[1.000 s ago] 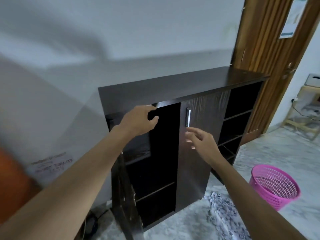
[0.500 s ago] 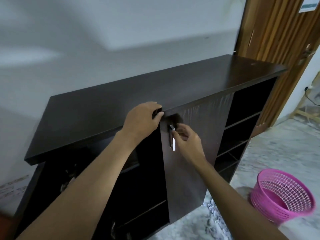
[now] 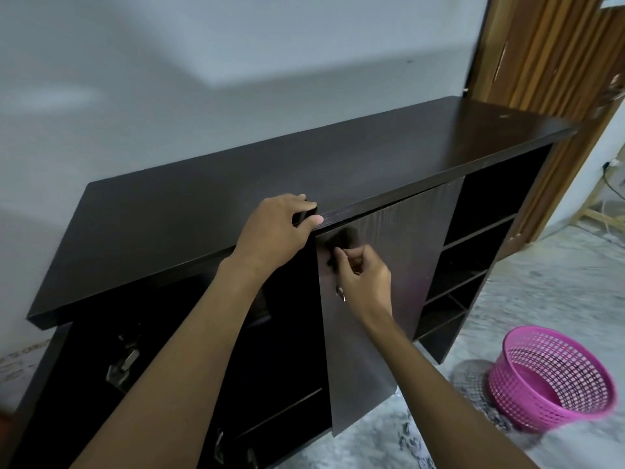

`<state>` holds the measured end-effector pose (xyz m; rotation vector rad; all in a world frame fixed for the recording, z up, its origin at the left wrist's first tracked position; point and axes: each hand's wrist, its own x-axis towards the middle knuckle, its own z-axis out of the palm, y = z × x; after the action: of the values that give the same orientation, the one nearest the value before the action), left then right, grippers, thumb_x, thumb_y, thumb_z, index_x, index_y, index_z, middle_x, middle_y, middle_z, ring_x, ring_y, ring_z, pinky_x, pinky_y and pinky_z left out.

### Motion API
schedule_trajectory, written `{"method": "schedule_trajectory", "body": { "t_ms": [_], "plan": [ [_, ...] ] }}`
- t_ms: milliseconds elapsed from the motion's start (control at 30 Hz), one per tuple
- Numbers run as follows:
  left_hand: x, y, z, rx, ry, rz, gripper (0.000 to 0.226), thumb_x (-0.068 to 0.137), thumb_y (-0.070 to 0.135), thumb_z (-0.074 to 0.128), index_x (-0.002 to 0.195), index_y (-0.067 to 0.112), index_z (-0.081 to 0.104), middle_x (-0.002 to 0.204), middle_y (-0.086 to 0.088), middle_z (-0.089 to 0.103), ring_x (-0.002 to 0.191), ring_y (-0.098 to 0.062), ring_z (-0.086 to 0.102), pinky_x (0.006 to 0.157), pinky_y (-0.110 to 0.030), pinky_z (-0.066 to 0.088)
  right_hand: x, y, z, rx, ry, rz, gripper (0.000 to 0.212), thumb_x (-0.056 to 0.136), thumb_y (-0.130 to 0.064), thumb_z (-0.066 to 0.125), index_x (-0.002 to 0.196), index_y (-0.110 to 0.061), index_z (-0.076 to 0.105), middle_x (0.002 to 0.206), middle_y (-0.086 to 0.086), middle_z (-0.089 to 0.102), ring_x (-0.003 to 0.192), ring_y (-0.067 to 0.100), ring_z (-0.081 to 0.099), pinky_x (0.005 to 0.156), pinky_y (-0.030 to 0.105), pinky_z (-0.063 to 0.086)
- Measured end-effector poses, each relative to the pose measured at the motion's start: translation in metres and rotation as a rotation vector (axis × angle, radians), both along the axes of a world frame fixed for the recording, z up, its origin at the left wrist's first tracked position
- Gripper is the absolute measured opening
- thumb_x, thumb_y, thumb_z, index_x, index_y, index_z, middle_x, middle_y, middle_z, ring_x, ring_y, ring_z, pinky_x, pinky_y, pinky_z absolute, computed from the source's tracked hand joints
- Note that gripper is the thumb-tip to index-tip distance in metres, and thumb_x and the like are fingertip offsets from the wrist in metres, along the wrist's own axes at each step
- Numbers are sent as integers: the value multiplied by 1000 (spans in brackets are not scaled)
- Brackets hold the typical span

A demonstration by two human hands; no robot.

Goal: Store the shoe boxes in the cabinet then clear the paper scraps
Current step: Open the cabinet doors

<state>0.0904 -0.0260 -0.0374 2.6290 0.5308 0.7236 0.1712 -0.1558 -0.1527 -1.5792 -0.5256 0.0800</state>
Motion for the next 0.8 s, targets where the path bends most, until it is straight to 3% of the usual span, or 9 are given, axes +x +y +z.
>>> {"method": "schedule_trajectory", "body": {
  "t_ms": [67, 167, 233, 300, 433, 600, 800],
  "plan": [
    [0, 0, 1, 6, 12, -4, 37, 90, 38, 65, 123, 23, 67, 139, 0, 57, 130, -13, 51, 110, -29, 36, -7, -15, 3, -7, -4, 7, 18, 88, -41, 70, 89, -32, 54, 73, -2, 65, 64, 19, 64, 63, 42, 57],
    [0, -1, 3, 36, 39, -5, 38, 92, 38, 61, 126, 21, 65, 140, -1, 56, 130, -16, 51, 108, -28, 35, -23, -37, 12, -99, -76, 46, 59, 76, -58, 74, 121, -49, 36, 88, -7, 61, 79, 11, 63, 70, 24, 52],
    [-1, -2, 3, 46, 49, -6, 38, 93, 37, 60, 127, 20, 65, 140, -2, 56, 131, -17, 50, 106, -26, 34, -32, -41, 19, -193, -115, 35, 93, 67, -70, 73, 141, -56, 19, 117, -4, 61, 95, 14, 64, 81, 31, 56],
    [0, -3, 3, 45, 41, -10, 38, 92, 36, 60, 126, 18, 65, 139, -4, 57, 131, -18, 49, 105, -25, 33, -37, -35, 23, -330, -165, -35, 107, 64, -77, 70, 146, -58, 5, 132, 0, 55, 104, 19, 62, 86, 44, 57],
    [0, -3, 2, -2, 18, -19, 37, 92, 33, 62, 125, 17, 66, 138, -6, 58, 132, -17, 49, 107, -29, 35, -35, -21, 26, -399, -214, -149, 92, 74, -66, 71, 146, -53, 15, 124, 1, 60, 109, 21, 61, 83, 44, 56],
    [0, -3, 2, 14, 13, 7, 37, 92, 38, 61, 125, 21, 66, 138, 0, 58, 131, -17, 48, 102, -32, 39, -36, -31, 29, -366, -204, -97, 87, 65, -72, 63, 139, -50, 22, 116, 1, 62, 94, 23, 65, 76, 49, 58],
    [-1, -2, 5, -18, 54, 21, 36, 91, 42, 61, 123, 25, 67, 138, 3, 58, 127, -20, 52, 99, -40, 45, -43, -85, 21, -402, -275, -106, 82, 68, -68, 64, 139, -53, 26, 106, 0, 62, 80, 22, 63, 70, 42, 58]
  ]
}}
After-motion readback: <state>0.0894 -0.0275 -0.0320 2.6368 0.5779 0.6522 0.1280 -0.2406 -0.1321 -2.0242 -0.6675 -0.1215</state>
